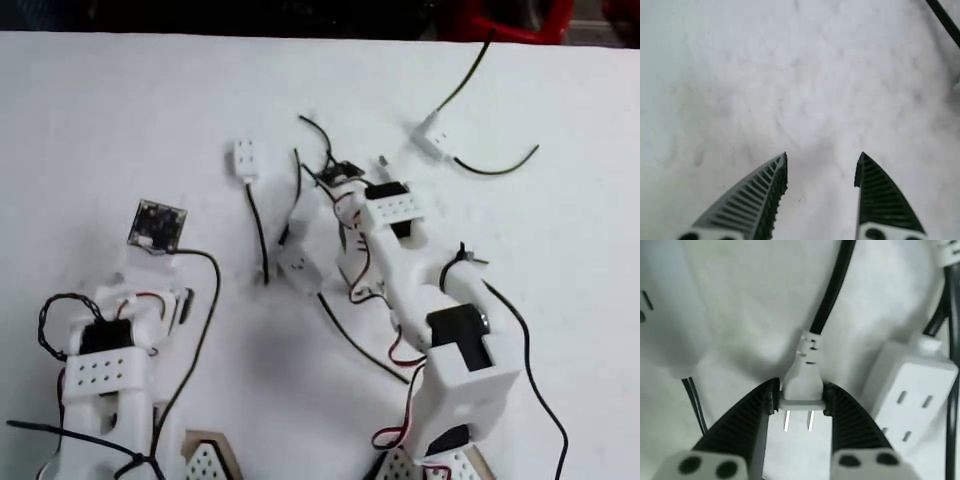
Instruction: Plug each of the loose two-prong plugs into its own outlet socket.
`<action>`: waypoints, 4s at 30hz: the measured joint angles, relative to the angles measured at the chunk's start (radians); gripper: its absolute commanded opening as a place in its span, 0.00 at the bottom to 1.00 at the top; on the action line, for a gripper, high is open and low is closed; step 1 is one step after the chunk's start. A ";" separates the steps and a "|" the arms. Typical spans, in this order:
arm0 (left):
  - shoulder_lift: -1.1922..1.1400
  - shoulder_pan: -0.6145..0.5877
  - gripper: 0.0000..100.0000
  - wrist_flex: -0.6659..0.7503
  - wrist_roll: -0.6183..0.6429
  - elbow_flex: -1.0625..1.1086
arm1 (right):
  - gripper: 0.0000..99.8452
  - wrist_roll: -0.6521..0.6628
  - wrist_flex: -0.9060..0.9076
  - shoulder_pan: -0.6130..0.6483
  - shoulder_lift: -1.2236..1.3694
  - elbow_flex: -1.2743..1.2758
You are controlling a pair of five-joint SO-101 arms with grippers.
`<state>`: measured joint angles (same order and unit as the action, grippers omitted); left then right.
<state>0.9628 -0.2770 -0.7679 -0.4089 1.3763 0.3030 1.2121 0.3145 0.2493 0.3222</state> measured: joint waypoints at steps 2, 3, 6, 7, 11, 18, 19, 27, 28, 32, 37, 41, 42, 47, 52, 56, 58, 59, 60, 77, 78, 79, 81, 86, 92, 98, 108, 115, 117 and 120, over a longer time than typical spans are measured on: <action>0.000 0.000 0.23 0.000 0.000 0.000 | 0.12 0.000 0.000 0.000 0.000 -0.002; 0.000 0.000 0.23 0.000 0.000 0.000 | 0.13 0.000 0.009 0.002 0.000 -0.003; 0.000 0.000 0.23 0.000 0.000 0.000 | 0.14 0.000 0.064 0.005 0.002 -0.041; 0.000 0.000 0.23 0.000 0.000 0.000 | 0.14 0.002 0.094 0.005 0.002 -0.061; 0.000 0.000 0.23 0.000 0.000 0.000 | 0.14 -0.002 0.184 0.003 0.002 -0.147; 0.000 0.000 0.23 0.000 0.000 0.000 | 0.15 -0.077 0.226 -0.008 0.006 -0.227; 0.000 0.000 0.23 0.000 0.000 0.000 | 0.15 -0.081 0.227 -0.009 0.014 -0.229; 0.000 0.000 0.23 0.000 0.000 0.000 | 0.26 -0.092 0.267 -0.009 0.054 -0.229; 0.000 0.000 0.23 0.000 0.000 0.000 | 0.26 -0.103 0.281 -0.009 0.054 -0.230; 0.000 0.000 0.23 0.000 0.000 0.000 | 0.23 -0.123 0.305 -0.009 0.054 -0.230; 0.000 0.000 0.23 0.000 0.000 0.000 | 0.17 -0.126 0.262 -0.009 0.054 -0.230; 0.000 0.000 0.23 0.000 0.000 0.000 | 0.14 -0.126 0.187 -0.009 0.054 -0.230; 0.000 0.000 0.23 0.000 0.000 0.000 | 0.14 -0.129 0.178 -0.009 0.054 -0.230; 0.000 0.000 0.23 0.000 0.000 0.000 | 0.14 -0.129 0.150 -0.011 0.140 -0.230; 0.000 0.000 0.23 0.000 0.000 0.000 | 0.14 -0.130 0.147 -0.040 0.189 -0.258; 0.000 0.000 0.23 0.000 0.000 0.000 | 0.14 -0.130 0.169 -0.046 0.190 -0.275; 0.000 0.000 0.23 0.000 0.000 0.000 | 0.15 -0.130 0.201 -0.046 0.192 -0.290; 0.000 0.000 0.23 0.000 0.000 0.000 | 0.17 -0.130 0.218 -0.048 0.190 -0.299; 0.000 0.000 0.23 0.000 0.000 0.000 | 0.18 -0.130 0.235 -0.051 0.183 -0.305; 0.000 0.000 0.23 0.000 0.000 0.000 | 0.18 -0.129 0.262 -0.063 0.218 -0.322; 0.000 0.000 0.23 0.000 0.000 0.000 | 0.18 -0.129 0.255 -0.063 0.235 -0.322; 0.000 0.000 0.23 0.000 0.000 0.000 | 0.18 -0.130 0.255 -0.063 0.239 -0.324; 0.000 0.000 0.23 0.000 0.000 0.000 | 0.18 -0.130 0.256 -0.061 0.249 -0.327; 0.000 0.000 0.23 0.000 0.000 0.000 | 0.18 -0.132 0.259 -0.061 0.255 -0.338; 0.000 0.000 0.23 0.000 0.000 0.000 | 0.02 -0.132 0.259 -0.074 0.256 -0.341; 0.000 0.000 0.23 0.000 0.000 0.000 | 0.02 -0.094 0.270 -0.066 0.236 -0.338; 0.000 0.000 0.23 0.000 0.000 0.000 | 0.02 -0.046 0.284 0.026 -0.071 -0.195; 0.000 0.000 0.23 0.000 0.000 0.000 | 0.02 -0.046 0.034 0.080 -0.250 0.028; 0.000 0.000 0.23 0.000 0.000 0.000 | 0.02 -0.046 -0.074 0.101 -0.252 0.098; 0.000 0.000 0.23 0.000 0.000 0.000 | 0.10 -0.041 -0.206 0.104 -0.242 0.144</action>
<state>0.9628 -0.2770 -0.7679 -0.4089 1.3763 0.2616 1.0065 0.4189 0.0069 0.4664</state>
